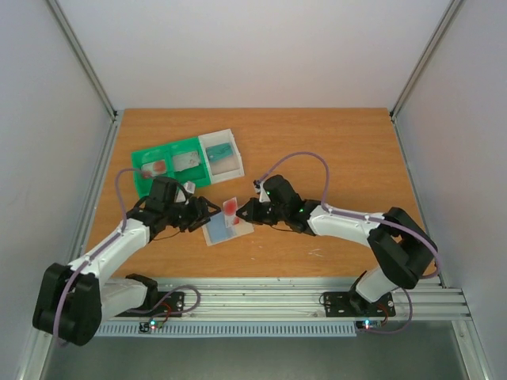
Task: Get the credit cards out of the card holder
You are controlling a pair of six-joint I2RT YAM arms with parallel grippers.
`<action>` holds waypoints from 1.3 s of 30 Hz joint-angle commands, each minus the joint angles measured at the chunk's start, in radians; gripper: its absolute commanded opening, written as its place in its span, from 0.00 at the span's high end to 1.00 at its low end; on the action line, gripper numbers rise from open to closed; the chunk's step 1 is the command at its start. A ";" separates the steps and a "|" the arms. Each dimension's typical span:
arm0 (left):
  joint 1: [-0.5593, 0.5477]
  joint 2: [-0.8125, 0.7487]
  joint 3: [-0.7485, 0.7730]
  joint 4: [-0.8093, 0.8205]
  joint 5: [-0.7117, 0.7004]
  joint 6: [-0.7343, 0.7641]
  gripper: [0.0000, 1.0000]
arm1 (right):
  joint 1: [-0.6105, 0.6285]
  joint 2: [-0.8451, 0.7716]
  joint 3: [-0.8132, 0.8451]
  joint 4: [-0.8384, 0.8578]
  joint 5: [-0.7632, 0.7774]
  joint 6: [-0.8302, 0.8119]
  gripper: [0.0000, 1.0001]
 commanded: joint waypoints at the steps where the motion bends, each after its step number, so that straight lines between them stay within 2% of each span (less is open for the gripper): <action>1: -0.003 -0.075 0.027 0.043 0.096 -0.089 0.39 | -0.004 -0.089 -0.046 0.130 -0.014 0.082 0.99; 7: -0.001 -0.146 0.021 0.093 0.136 -0.166 0.34 | -0.004 -0.204 -0.115 0.254 -0.007 0.151 0.99; 11: -0.002 -0.175 -0.007 0.248 0.207 -0.269 0.38 | -0.004 -0.244 -0.145 0.339 -0.026 0.183 0.99; 14: -0.003 -0.192 -0.027 0.375 0.234 -0.351 0.48 | -0.002 -0.239 -0.152 0.399 -0.059 0.211 0.99; 17: -0.003 -0.206 -0.029 0.415 0.243 -0.378 0.60 | -0.002 -0.223 -0.160 0.452 -0.084 0.241 0.99; 23: -0.002 -0.200 -0.034 0.464 0.270 -0.381 0.98 | -0.003 -0.214 -0.179 0.480 -0.102 0.243 0.99; 26: -0.002 -0.192 -0.030 0.492 0.290 -0.383 1.00 | -0.002 -0.232 -0.176 0.446 -0.114 0.208 0.96; 27: -0.002 -0.189 -0.027 0.497 0.298 -0.379 1.00 | -0.002 -0.248 -0.171 0.419 -0.120 0.187 0.94; 29: -0.002 -0.183 -0.016 0.502 0.318 -0.368 1.00 | -0.003 -0.282 -0.156 0.336 -0.126 0.129 0.81; 32: -0.003 -0.171 0.013 0.483 0.374 -0.333 0.99 | -0.015 -0.355 -0.100 0.124 -0.137 -0.003 0.68; 34: -0.004 -0.161 0.034 0.444 0.410 -0.292 1.00 | -0.023 -0.399 -0.039 -0.054 -0.134 -0.113 0.63; 35: -0.005 -0.156 0.044 0.424 0.426 -0.275 1.00 | -0.023 -0.416 -0.004 -0.186 -0.129 -0.163 0.62; 39: -0.010 -0.140 0.082 0.320 0.475 -0.175 1.00 | -0.035 -0.450 0.166 -0.509 -0.095 -0.363 0.60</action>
